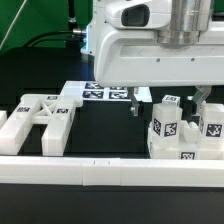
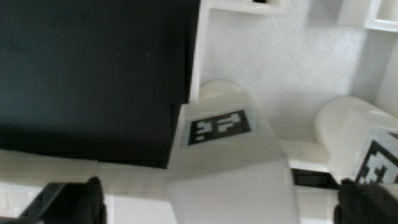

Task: Assemble chair

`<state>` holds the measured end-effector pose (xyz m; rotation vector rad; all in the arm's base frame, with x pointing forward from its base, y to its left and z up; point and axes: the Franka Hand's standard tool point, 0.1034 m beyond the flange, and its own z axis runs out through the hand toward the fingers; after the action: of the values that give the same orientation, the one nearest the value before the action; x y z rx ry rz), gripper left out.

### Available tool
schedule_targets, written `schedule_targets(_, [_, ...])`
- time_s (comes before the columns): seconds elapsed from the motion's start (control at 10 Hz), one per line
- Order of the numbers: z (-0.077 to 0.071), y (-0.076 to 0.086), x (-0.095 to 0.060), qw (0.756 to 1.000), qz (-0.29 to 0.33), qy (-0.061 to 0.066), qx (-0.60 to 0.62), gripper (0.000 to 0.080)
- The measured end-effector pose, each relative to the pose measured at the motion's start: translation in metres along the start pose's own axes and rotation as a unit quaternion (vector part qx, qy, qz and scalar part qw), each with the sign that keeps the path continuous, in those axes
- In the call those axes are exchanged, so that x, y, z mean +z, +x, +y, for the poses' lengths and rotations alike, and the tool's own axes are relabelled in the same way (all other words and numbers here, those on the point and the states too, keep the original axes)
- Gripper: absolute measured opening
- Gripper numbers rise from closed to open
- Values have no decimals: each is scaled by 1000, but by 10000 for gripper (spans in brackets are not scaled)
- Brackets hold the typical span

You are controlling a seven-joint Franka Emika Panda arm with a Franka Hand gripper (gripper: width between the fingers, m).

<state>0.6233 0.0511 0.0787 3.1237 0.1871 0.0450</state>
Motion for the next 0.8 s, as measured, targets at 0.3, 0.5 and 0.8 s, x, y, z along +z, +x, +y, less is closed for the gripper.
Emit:
schedule_targets(0.3, [0, 0, 0, 1000, 0, 0, 9, 375])
schedule_targets(0.5, [0, 0, 0, 998, 0, 1, 63, 285])
schedule_targets(0.8, [1, 0, 0, 973, 0, 7, 229, 285])
